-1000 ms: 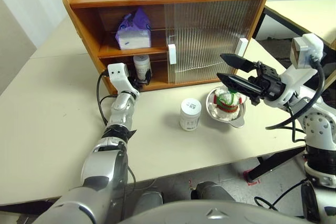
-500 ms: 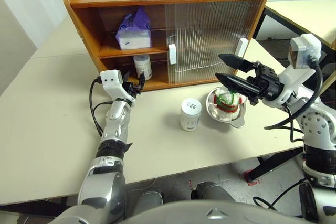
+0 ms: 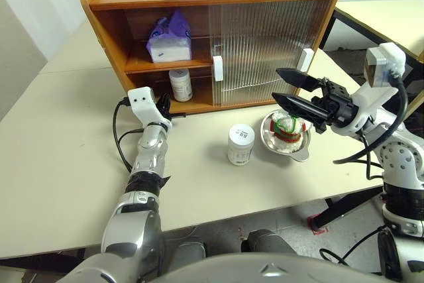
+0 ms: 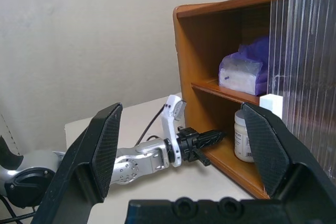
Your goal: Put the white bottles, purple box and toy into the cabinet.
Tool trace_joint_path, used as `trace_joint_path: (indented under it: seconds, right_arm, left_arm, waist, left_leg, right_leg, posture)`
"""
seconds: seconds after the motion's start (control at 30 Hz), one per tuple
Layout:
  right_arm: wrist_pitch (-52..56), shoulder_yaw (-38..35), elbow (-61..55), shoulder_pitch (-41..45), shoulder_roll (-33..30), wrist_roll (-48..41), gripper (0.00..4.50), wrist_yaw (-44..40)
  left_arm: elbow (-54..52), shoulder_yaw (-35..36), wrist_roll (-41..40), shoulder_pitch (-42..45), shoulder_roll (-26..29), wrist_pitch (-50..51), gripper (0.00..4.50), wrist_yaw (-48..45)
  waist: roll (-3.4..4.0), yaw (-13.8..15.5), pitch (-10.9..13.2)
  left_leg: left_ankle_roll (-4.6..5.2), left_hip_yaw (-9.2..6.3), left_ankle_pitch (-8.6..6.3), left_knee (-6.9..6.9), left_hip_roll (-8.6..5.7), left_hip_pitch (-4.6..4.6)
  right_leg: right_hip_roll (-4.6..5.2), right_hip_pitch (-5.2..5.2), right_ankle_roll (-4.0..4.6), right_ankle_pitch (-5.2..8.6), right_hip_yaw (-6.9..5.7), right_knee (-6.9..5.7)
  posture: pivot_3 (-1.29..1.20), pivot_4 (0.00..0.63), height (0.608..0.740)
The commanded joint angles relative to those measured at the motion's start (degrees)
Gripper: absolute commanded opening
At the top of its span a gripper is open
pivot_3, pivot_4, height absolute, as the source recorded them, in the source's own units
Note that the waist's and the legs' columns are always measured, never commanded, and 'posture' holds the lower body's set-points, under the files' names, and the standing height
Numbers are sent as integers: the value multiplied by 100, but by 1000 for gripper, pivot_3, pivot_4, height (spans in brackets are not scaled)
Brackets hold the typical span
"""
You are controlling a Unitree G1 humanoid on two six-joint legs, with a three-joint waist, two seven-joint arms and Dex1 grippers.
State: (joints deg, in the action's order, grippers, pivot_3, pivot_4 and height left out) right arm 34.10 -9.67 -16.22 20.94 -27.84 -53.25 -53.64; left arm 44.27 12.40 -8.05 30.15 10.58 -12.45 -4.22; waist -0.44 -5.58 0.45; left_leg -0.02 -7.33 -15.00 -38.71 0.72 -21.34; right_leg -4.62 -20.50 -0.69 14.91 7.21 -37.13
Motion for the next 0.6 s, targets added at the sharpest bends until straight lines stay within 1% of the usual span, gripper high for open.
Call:
trace_joint_path:
  seconds: [0.03,0.43,0.6]
  right_arm:
    - [1,37,-56,17,-40,30,4500,9]
    - [45,2,-160,-33,-73,-22,4500,76]
    - [58,-9,-199,-49,-89,-49,4500,110]
  left_arm:
    - [442,-6,109,298,43,-98,20,122]
    - [1495,11,205,951,150,-386,20,244]
    - [1833,-25,193,1155,139,-422,20,83]
  waist:
    - [-1,7,1]
    - [-2,-6,1]
    - [-3,-8,2]
  left_leg:
    - [0,0,0,0,0,0]
    - [1,0,0,0,-20,-1]
    - [2,0,-1,0,-24,-2]
  right_leg:
    - [1,0,0,0,0,0]
    - [20,1,-15,8,1,0]
    - [23,3,-20,11,1,1]
  posture:
    - [-151,0,740]
    - [-164,0,740]
    - [-169,0,740]
